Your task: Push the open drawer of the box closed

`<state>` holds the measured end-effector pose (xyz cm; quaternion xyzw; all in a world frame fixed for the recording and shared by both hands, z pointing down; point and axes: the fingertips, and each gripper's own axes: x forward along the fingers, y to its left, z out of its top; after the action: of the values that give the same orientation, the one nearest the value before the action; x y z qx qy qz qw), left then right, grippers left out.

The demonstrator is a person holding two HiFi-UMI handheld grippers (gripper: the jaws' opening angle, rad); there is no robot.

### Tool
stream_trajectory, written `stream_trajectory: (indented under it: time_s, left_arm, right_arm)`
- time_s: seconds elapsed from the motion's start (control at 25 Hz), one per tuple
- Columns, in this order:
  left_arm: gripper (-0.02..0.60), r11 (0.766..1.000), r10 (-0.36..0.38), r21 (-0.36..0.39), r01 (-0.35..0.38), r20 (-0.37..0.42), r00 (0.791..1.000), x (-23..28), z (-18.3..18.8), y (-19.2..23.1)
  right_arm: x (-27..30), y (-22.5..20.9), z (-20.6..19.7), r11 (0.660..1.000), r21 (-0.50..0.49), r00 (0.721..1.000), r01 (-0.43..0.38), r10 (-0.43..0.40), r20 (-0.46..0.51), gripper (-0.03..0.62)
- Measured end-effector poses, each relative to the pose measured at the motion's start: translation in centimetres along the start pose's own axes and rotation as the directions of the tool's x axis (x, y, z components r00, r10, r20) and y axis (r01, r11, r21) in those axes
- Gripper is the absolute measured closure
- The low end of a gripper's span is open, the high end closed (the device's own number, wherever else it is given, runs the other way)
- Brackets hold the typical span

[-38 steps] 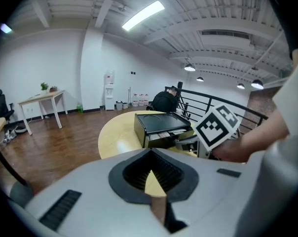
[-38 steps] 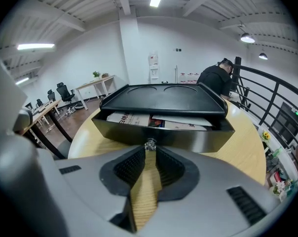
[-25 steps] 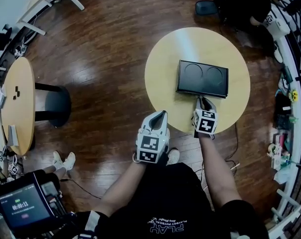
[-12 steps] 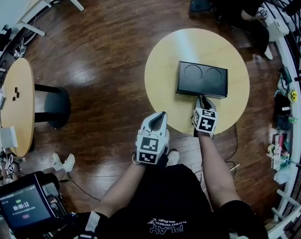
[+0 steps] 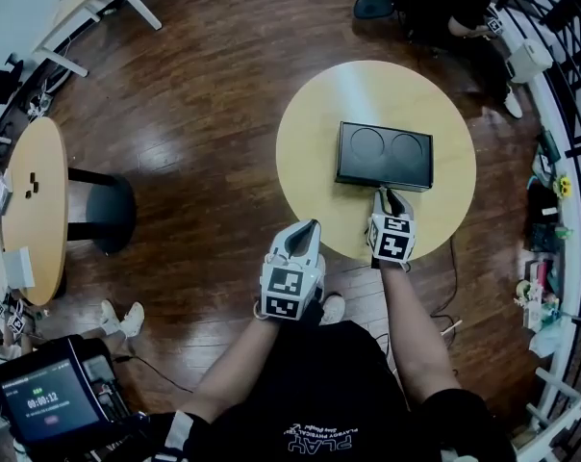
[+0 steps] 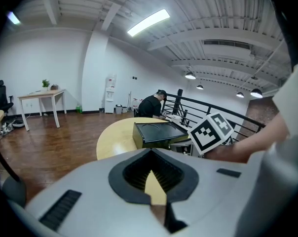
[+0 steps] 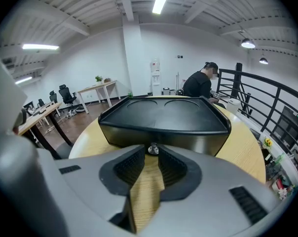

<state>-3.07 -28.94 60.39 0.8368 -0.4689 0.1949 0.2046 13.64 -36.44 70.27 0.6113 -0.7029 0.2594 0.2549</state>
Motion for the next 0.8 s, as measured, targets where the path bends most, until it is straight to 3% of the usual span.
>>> stream_trajectory:
  time_s: [0.4, 0.56, 0.8]
  left_arm:
    - [0.584, 1.000, -0.020, 0.012, 0.020, 0.040, 0.999, -1.5, 0.7, -1.7]
    - [0.584, 0.999, -0.023, 0.032, 0.021, 0.063, 0.998, -4.0, 0.4, -4.4]
    - [0.584, 0.999, -0.018, 0.030, 0.016, 0.054, 0.998, -4.5, -0.1, -4.6]
  right_arm:
    - [-5.1, 2.3, 2.2, 0.997, -0.065, 0.994, -0.035, 0.041, 0.100, 0.528]
    - [-9.8, 2.0, 1.3, 0.998, -0.037, 0.989, -0.044, 0.048, 0.142, 0.556]
    - [-12.1, 2.2, 1.9, 0.999, -0.028, 0.983, -0.030, 0.034, 0.183, 0.586]
